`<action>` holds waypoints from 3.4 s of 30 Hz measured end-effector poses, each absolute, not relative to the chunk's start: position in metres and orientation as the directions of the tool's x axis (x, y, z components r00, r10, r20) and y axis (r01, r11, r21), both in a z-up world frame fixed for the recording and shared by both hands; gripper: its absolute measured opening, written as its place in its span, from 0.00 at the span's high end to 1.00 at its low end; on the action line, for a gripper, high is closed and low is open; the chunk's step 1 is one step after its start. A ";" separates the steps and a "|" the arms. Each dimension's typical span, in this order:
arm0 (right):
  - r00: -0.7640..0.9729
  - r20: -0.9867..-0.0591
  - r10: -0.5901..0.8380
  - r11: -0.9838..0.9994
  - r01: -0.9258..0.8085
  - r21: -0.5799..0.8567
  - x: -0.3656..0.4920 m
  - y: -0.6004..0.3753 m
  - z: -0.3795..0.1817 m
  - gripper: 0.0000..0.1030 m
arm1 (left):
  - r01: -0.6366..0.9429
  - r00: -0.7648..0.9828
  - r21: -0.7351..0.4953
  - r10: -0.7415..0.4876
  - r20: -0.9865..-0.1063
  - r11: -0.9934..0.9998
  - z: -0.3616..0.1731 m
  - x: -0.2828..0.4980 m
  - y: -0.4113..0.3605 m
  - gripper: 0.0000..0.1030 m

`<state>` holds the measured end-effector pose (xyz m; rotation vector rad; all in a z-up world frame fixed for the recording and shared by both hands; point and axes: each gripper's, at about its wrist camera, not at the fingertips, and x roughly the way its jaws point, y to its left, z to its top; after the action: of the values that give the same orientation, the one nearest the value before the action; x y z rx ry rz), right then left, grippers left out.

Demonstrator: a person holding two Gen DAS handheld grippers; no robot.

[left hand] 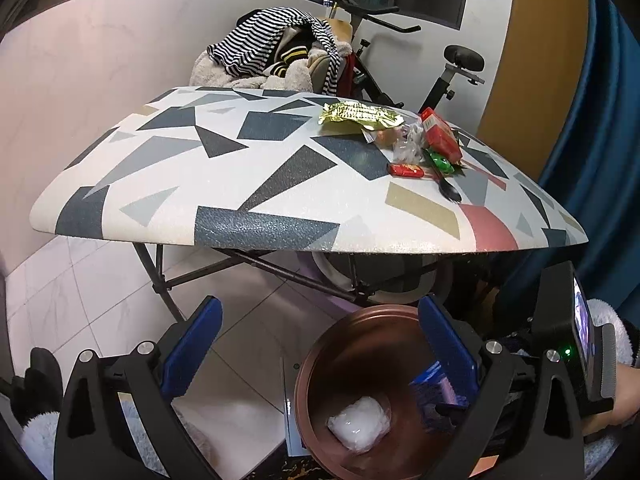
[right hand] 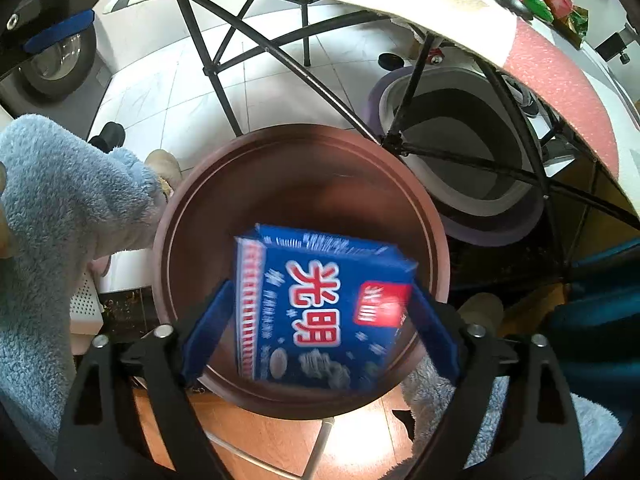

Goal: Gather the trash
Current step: 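Carry the blue box with the right gripper over the bucket and release it, then move both tools back toward the trash on the table, then grasp the plastic spoon with the right gripper while the left gripper grasps the clear plastic wrapper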

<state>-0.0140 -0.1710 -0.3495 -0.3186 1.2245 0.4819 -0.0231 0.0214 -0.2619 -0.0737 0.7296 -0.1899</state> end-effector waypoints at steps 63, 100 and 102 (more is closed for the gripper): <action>0.711 -0.680 0.179 0.981 -0.182 0.069 0.019 -0.266 -0.235 0.06 | 0.080 0.777 -0.122 -0.138 -0.614 0.989 -0.207 0.017 0.032 0.07; 0.525 -0.783 0.333 0.943 -0.192 0.273 0.158 -0.254 -0.252 0.87 | 0.230 0.699 -0.164 -0.280 -0.658 0.959 -0.210 0.107 -0.002 0.27; 0.515 -0.788 0.337 0.941 -0.186 0.282 0.159 -0.255 -0.254 0.87 | 0.242 0.686 -0.165 -0.288 -0.668 0.956 -0.213 0.109 -0.006 0.27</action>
<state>0.1585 -0.2548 -0.2540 0.1693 0.9814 0.3160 0.1091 -0.0059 -0.2131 -0.0650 0.7588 -0.2970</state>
